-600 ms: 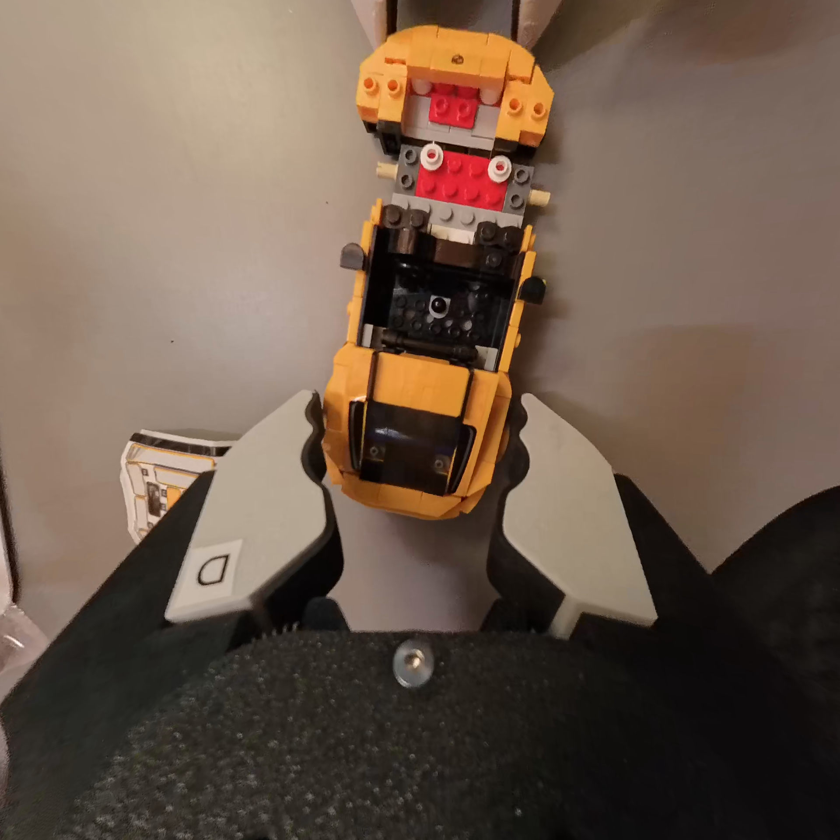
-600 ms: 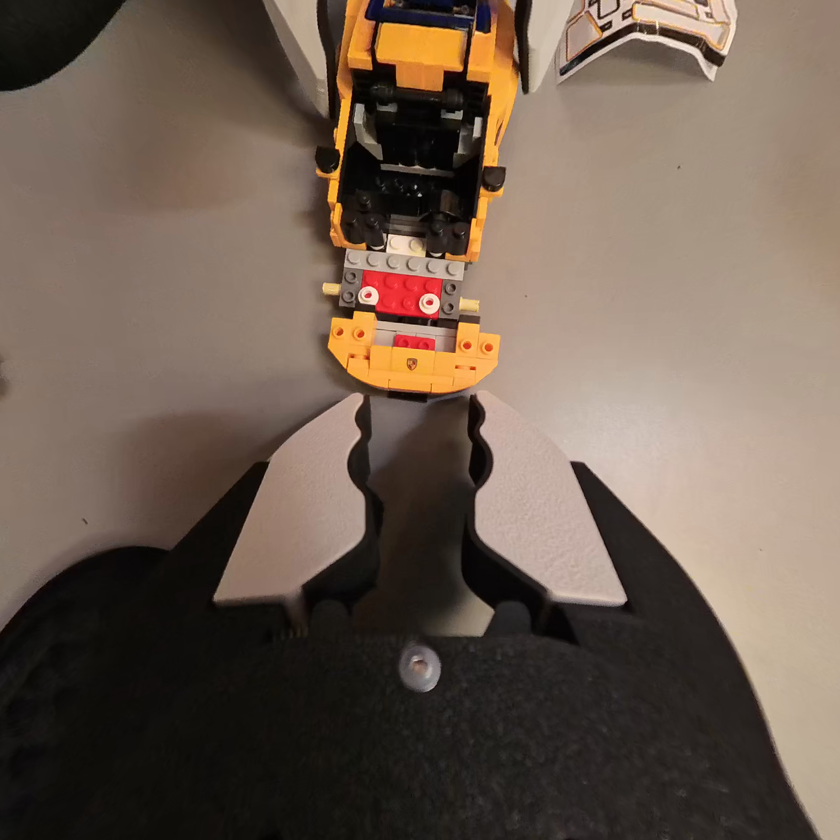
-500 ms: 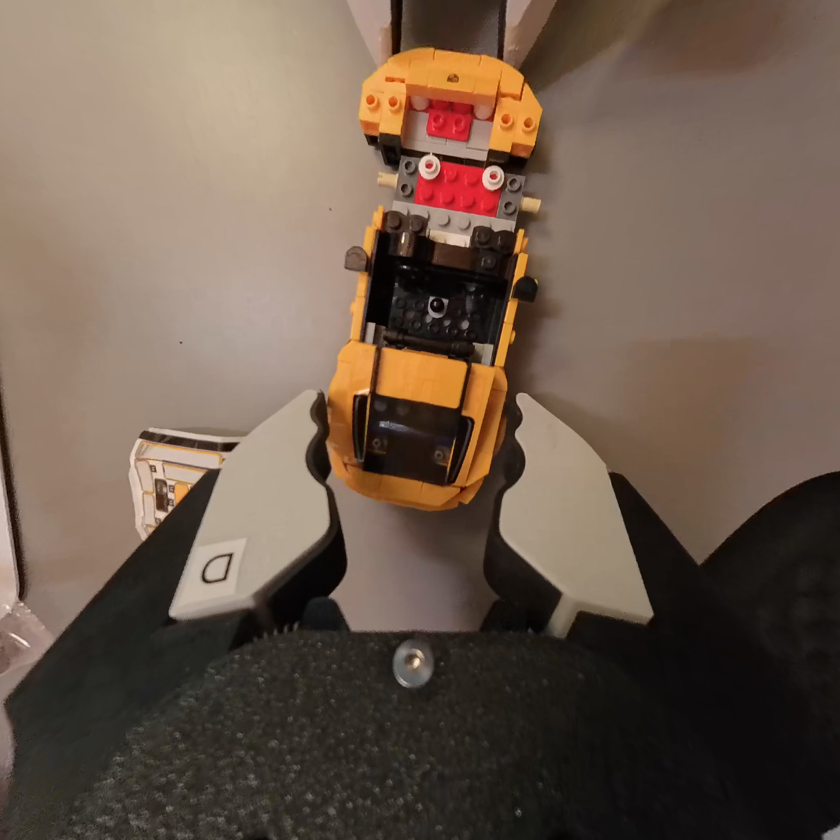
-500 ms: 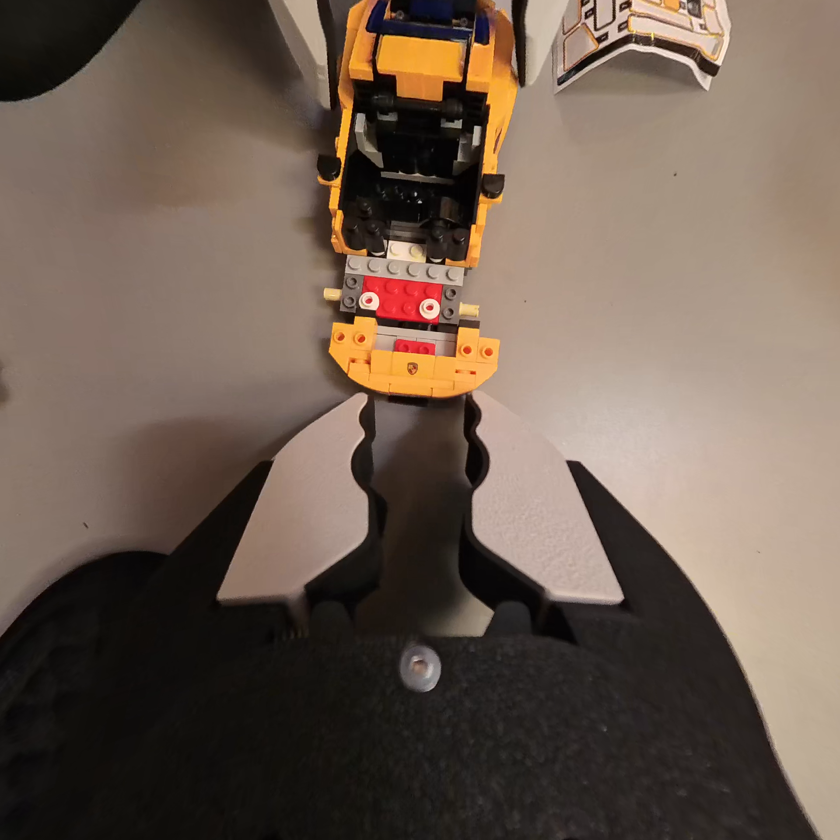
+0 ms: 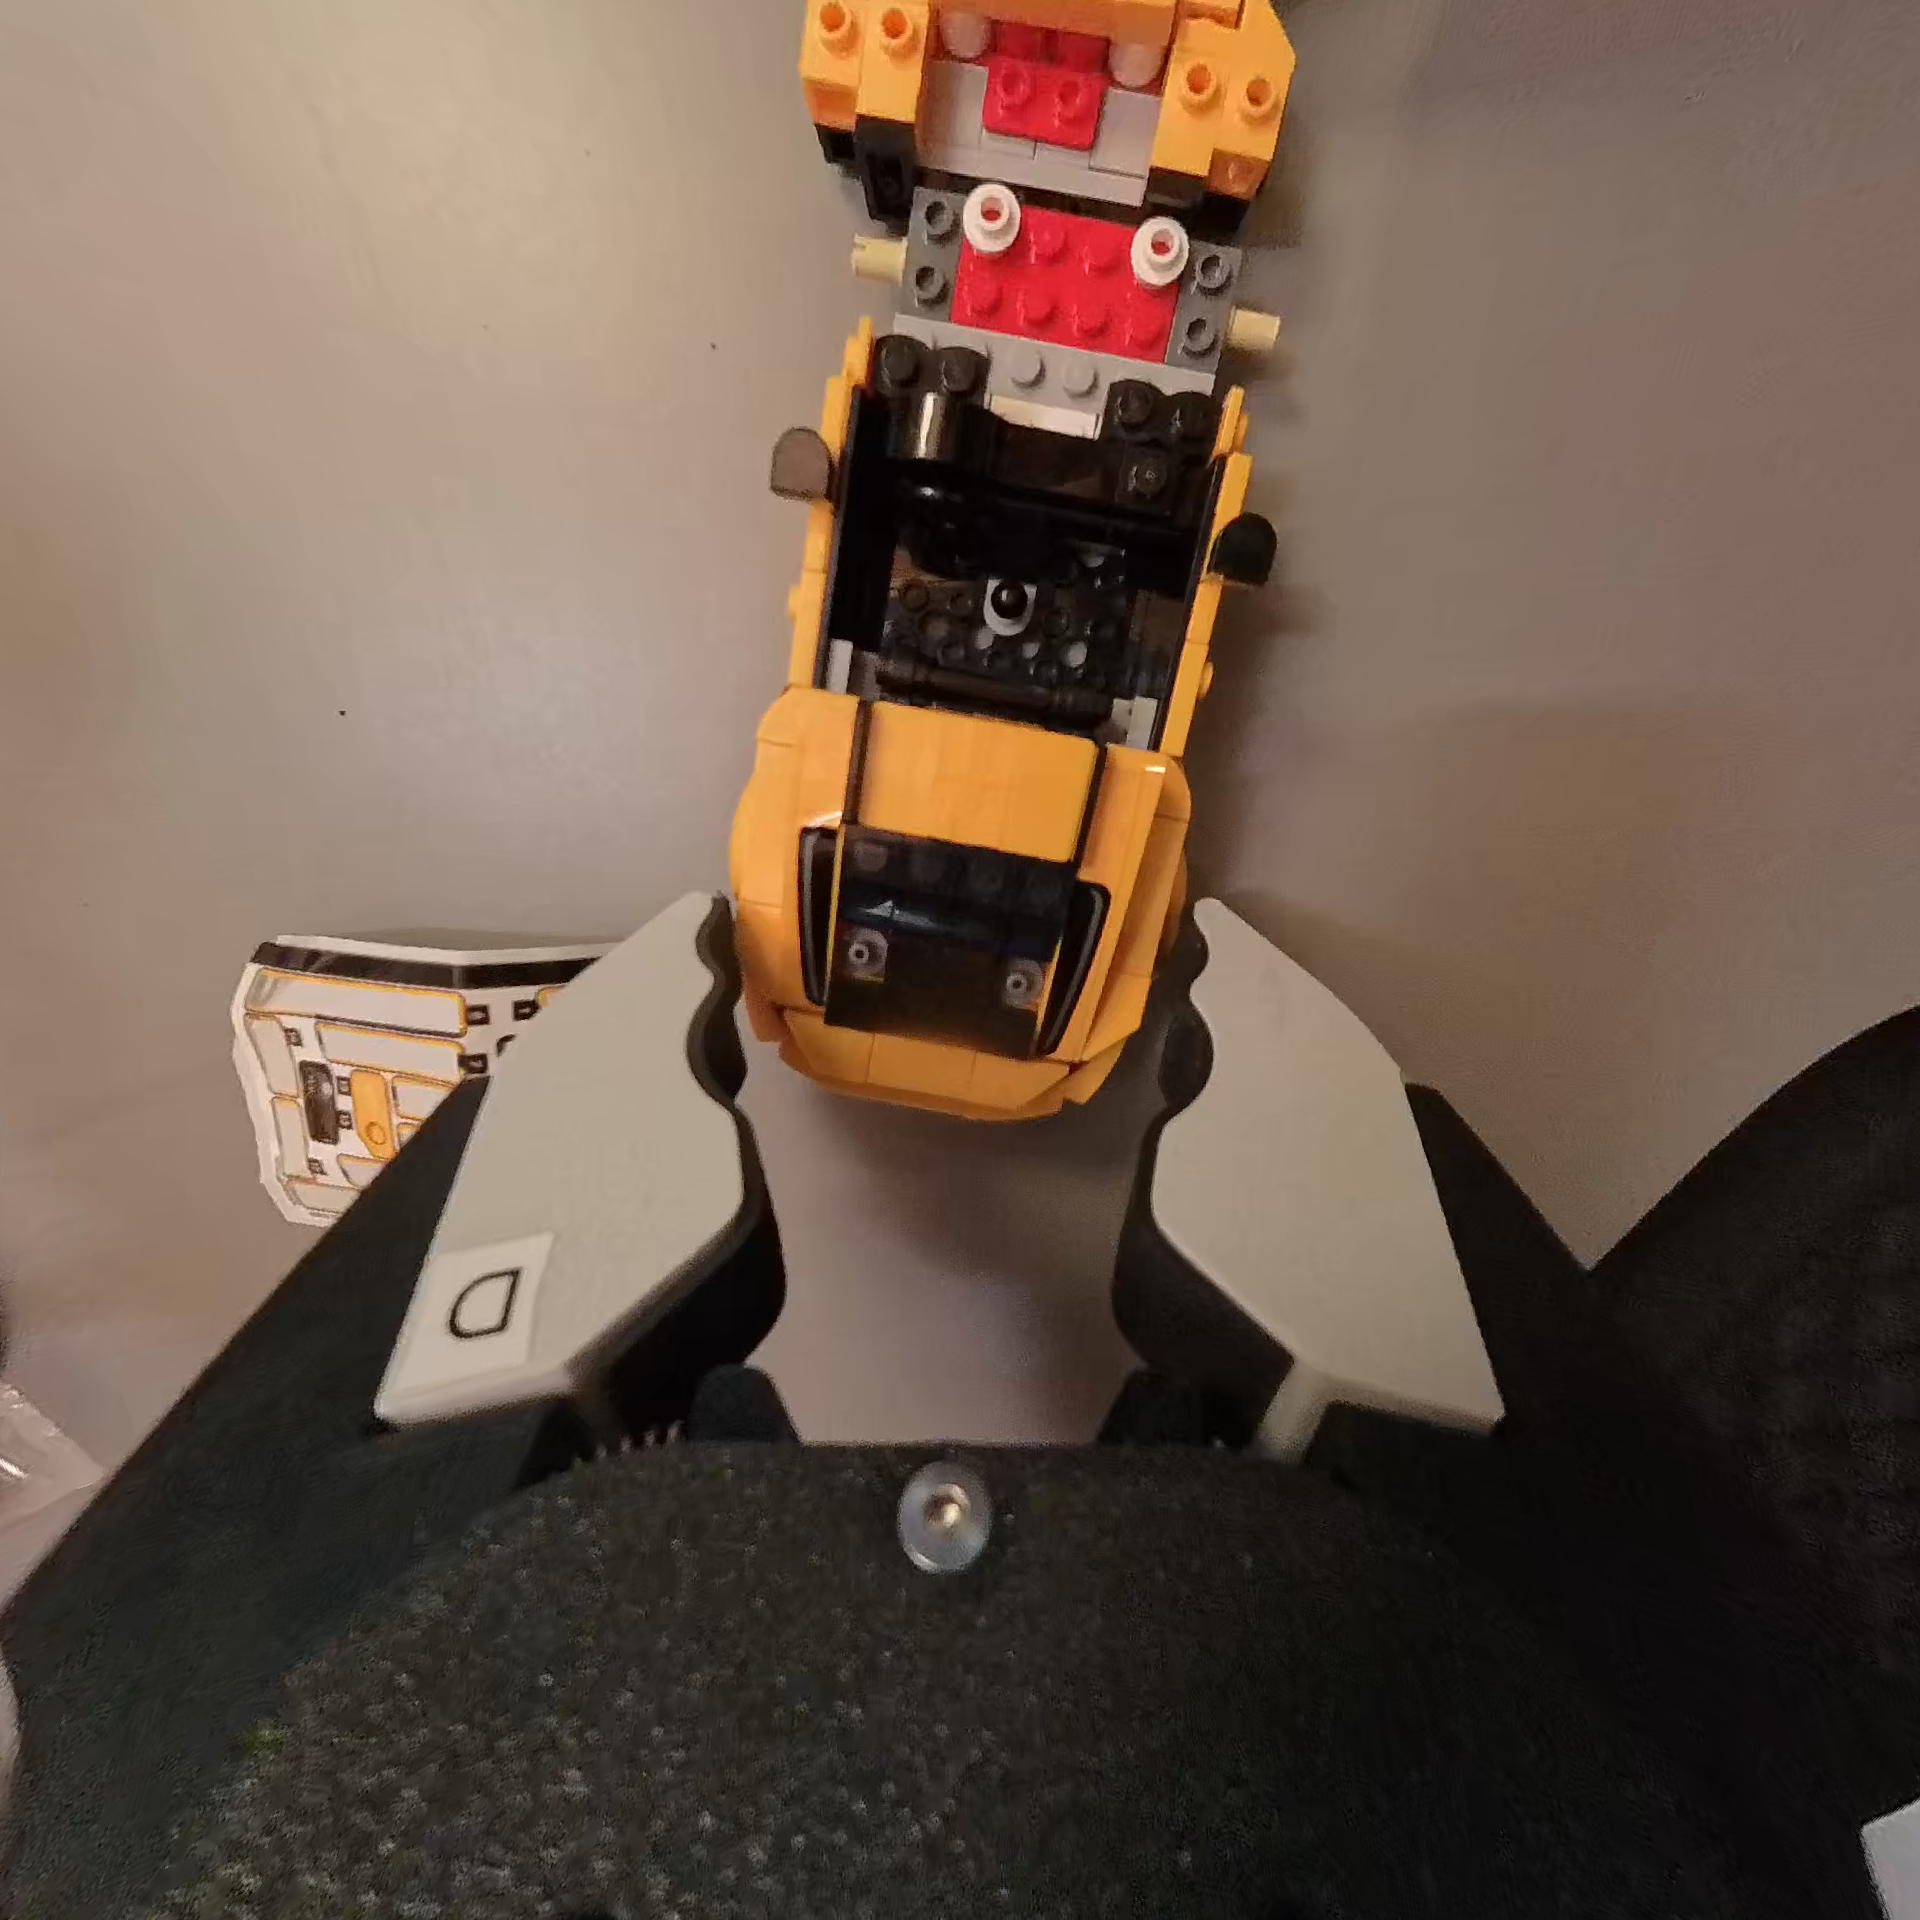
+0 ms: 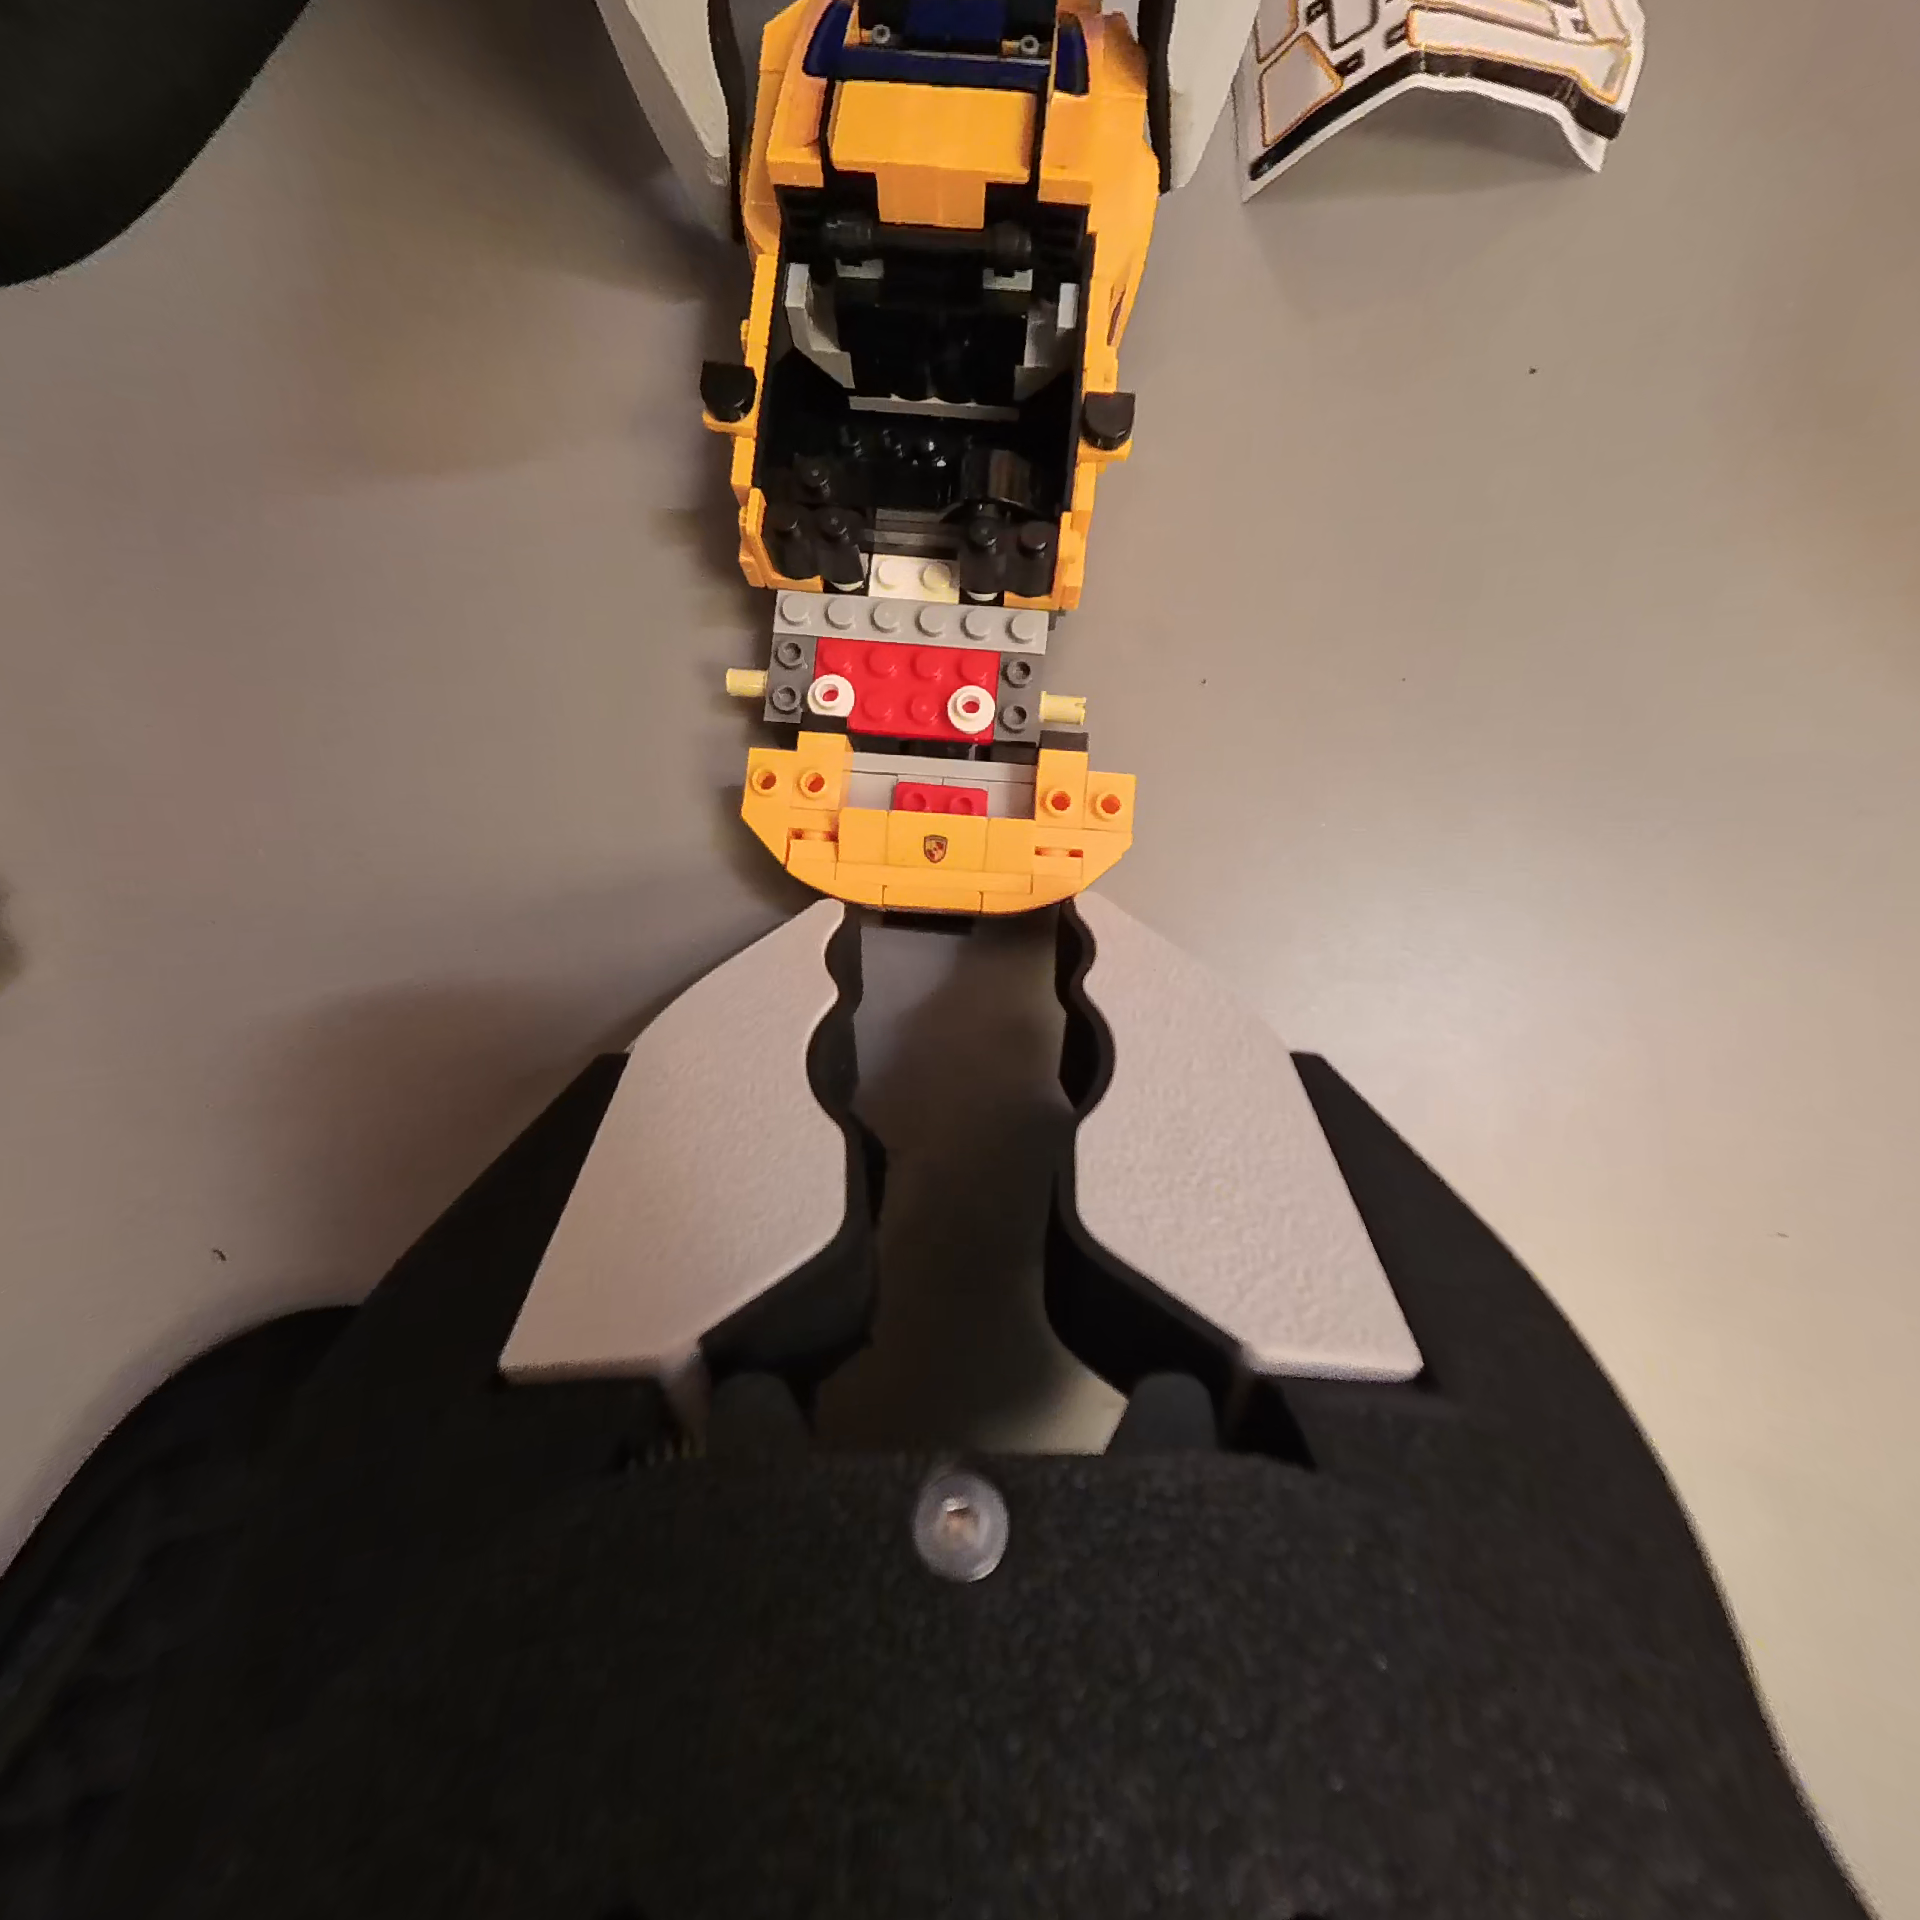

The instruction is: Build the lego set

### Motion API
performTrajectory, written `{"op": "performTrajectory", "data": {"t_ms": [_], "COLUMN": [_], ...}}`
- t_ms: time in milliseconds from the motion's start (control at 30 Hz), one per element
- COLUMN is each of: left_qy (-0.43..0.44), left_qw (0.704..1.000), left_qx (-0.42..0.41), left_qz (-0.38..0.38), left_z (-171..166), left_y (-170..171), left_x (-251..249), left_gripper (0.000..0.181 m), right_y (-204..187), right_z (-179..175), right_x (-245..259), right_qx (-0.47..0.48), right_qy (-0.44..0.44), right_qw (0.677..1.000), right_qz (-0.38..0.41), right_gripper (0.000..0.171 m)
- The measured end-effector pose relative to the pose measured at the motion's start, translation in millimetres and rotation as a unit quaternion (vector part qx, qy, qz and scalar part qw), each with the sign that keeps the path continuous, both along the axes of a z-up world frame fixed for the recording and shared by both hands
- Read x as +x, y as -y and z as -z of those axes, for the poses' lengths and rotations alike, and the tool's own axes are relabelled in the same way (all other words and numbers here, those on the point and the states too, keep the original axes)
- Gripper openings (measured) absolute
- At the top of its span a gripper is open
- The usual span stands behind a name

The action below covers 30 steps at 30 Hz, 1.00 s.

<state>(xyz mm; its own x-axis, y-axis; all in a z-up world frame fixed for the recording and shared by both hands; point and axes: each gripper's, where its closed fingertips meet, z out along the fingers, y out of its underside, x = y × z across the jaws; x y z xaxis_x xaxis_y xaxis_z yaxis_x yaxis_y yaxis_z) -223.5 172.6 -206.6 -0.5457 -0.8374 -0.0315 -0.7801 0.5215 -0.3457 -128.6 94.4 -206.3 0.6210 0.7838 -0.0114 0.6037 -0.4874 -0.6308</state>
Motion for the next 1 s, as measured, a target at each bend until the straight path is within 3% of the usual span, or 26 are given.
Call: {"op": "performTrajectory", "data": {"t_ms": [1000], "left_qy": [0.011], "left_qw": [1.000], "left_qx": [-0.008], "left_qz": [-0.015], "left_z": [1.5], "left_y": [1.9], "left_x": [-0.5], "left_gripper": [0.079], "right_y": [0.3], "right_z": [2.1], "right_x": [-3.8], "right_qx": [-0.005], "right_qy": [-0.001], "right_qw": [1.000], "right_qz": [0.015], "right_gripper": [0.036]}}
